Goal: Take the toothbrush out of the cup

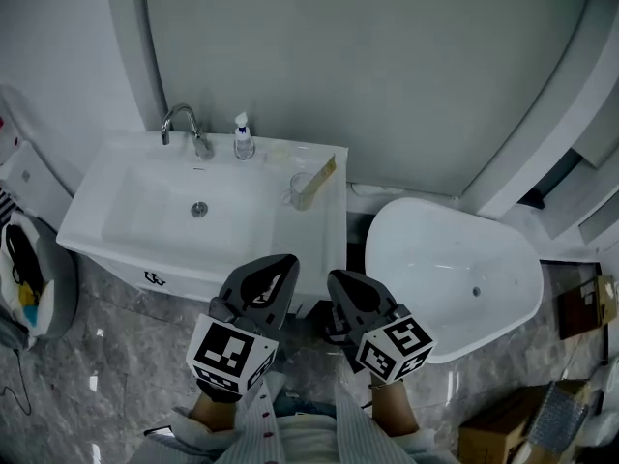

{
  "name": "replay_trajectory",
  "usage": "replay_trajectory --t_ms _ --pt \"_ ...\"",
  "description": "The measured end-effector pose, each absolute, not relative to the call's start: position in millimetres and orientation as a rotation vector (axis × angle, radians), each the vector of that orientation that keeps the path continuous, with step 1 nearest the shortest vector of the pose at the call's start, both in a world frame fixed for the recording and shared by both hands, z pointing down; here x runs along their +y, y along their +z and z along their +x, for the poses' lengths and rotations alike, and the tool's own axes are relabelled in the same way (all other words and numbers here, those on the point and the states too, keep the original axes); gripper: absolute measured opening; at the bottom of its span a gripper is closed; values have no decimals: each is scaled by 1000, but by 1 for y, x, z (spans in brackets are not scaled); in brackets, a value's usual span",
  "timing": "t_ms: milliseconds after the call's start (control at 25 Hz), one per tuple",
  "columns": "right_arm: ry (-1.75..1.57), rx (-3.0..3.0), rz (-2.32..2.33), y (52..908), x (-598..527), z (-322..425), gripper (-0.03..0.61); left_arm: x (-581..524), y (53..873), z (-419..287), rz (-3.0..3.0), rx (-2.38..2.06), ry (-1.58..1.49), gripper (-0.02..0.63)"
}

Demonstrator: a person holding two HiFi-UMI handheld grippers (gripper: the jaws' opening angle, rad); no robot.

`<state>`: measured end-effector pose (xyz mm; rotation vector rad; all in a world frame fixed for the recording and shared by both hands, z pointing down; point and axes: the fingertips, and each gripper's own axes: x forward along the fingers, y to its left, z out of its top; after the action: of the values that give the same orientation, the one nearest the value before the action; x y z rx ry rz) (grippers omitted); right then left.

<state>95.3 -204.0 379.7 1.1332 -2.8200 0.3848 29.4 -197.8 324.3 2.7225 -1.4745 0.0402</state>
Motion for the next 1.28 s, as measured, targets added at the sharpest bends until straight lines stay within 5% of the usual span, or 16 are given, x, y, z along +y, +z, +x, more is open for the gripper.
replay_trajectory --t_ms 1280 --pt "463 -2726 1352 395 -418 43 11 -417 351 -29 2784 -1241 121 17"
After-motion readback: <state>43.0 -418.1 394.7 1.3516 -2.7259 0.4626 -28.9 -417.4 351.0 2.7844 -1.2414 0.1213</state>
